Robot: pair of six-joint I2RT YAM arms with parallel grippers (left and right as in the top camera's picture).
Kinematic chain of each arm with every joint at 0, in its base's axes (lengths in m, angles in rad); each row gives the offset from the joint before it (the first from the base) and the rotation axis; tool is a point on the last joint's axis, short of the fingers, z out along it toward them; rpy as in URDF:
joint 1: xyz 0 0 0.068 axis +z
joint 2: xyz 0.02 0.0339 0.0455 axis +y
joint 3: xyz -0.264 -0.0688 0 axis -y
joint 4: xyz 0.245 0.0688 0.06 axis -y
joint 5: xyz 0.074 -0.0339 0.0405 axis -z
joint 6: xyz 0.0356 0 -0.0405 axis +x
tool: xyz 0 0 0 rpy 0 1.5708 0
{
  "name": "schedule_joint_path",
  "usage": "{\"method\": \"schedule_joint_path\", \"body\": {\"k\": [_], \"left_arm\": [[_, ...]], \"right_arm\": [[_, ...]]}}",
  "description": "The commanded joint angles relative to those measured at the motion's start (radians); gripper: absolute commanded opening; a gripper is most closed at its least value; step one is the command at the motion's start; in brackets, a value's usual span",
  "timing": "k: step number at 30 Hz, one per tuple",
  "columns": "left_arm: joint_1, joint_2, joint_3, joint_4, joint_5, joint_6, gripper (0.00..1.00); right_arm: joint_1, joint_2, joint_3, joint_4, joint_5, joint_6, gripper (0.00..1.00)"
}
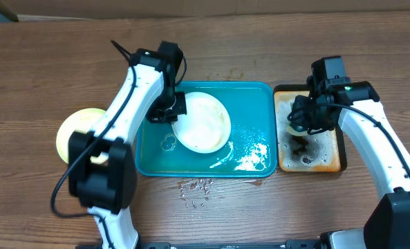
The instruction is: Clean dirty plates on tray and stack at the side
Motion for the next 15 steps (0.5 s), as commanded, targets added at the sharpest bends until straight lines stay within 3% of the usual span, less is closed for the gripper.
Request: {"method": "schedule_joint_path", "body": {"k": [1, 8, 15], "left_arm": [[-0.042, -0.104, 0.003, -0.008, -0.158, -0.03, 0.04], [-0.219, -0.193, 0.003, -0.022, -0.515, -0.133, 0.04], [-0.353, -0.192, 0.003, -0.032, -0.75, -0.208, 0.04]], "right_arm": [[-0.003, 0.001, -0.035, 0.013, -0.001, -0.025, 0.04], [-0.004, 0.001, -0.053, 0.014, 0.008, -0.024, 0.04], [-0.004, 0.001, -0.053, 0.01, 0.027, -0.024, 0.04]]}}
